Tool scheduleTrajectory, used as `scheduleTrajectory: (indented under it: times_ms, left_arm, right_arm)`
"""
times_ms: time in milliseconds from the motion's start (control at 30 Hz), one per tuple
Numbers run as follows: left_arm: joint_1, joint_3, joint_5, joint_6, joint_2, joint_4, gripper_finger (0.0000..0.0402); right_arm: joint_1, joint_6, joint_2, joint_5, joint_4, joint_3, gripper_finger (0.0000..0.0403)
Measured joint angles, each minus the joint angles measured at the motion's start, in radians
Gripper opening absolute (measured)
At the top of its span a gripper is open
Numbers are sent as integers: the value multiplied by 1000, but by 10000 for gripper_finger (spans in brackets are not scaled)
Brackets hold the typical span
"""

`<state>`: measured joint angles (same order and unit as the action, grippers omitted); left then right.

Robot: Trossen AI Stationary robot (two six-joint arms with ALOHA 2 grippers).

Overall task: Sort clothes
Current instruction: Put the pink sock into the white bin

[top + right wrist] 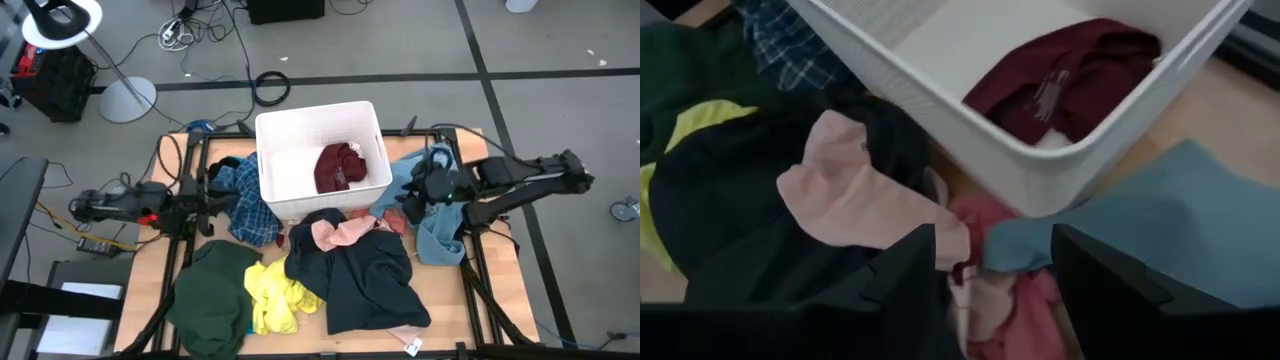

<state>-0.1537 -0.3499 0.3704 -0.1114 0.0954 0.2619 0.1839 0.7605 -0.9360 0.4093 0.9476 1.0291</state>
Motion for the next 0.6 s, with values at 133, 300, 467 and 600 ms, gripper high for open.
scheduleTrajectory:
  times_ms: [133,300,467,600]
  left_arm:
    - [-1,-149,2,-1,113,150,90]
    - [-8,-304,-37,-35,311,324,90]
    - [-54,-419,-70,-72,484,394,90]
    - [-109,-471,-69,-101,567,393,90]
  right_arm:
    - [52,30,-28,35,-62,-40,201]
    - [110,24,-63,50,-120,-63,201]
    - [169,-11,-129,46,-157,-63,200]
    - [199,-33,-194,38,-198,-63,199]
